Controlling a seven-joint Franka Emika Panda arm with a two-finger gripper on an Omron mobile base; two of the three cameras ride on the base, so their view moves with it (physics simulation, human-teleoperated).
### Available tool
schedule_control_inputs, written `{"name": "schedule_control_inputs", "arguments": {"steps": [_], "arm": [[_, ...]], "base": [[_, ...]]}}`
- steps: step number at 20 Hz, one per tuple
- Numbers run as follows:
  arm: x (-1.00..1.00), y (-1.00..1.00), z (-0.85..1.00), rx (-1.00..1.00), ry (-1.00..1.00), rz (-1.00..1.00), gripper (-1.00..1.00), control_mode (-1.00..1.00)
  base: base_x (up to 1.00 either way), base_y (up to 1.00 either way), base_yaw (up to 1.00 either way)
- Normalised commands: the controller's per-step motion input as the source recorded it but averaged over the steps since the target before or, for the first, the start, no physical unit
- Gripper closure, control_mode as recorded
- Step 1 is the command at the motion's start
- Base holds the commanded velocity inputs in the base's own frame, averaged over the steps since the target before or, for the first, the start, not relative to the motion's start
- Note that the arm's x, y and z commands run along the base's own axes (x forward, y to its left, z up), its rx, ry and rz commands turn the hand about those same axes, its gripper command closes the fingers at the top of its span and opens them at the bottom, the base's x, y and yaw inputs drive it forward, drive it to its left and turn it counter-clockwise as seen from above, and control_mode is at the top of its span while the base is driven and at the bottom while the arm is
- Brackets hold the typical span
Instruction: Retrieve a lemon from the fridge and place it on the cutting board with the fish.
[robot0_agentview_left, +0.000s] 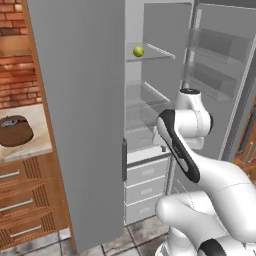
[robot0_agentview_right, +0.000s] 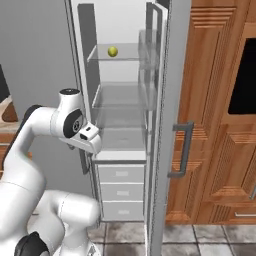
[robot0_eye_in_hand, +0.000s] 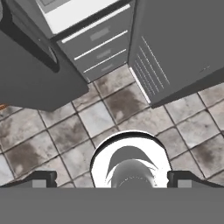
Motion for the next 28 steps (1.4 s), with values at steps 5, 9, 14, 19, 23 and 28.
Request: {"name": "schedule_control_inputs", "arguments": {"steps": [5, 9, 14, 19, 23, 28], "arm": [[0.00, 0.00, 0.00, 0.00, 0.00, 0.00, -1.00, 1.00], [0.00, 0.00, 0.00, 0.00, 0.00, 0.00, -1.00, 1.00], [0.00, 0.00, 0.00, 0.00, 0.00, 0.00, -1.00, 1.00], [0.00, 0.00, 0.00, 0.00, 0.00, 0.00, -1.00, 1.00], [0.00, 0.00, 0.00, 0.00, 0.00, 0.00, -1.00, 1.00], [0.00, 0.00, 0.00, 0.00, 0.00, 0.00, -1.00, 1.00]], "base": [[0.13, 0.01, -0.27], [0.36, 0.02, -0.10], [0.57, 0.23, -0.03], [0.69, 0.22, -0.03], [0.29, -0.13, 0.00], [0.32, -0.26, 0.00]]}}
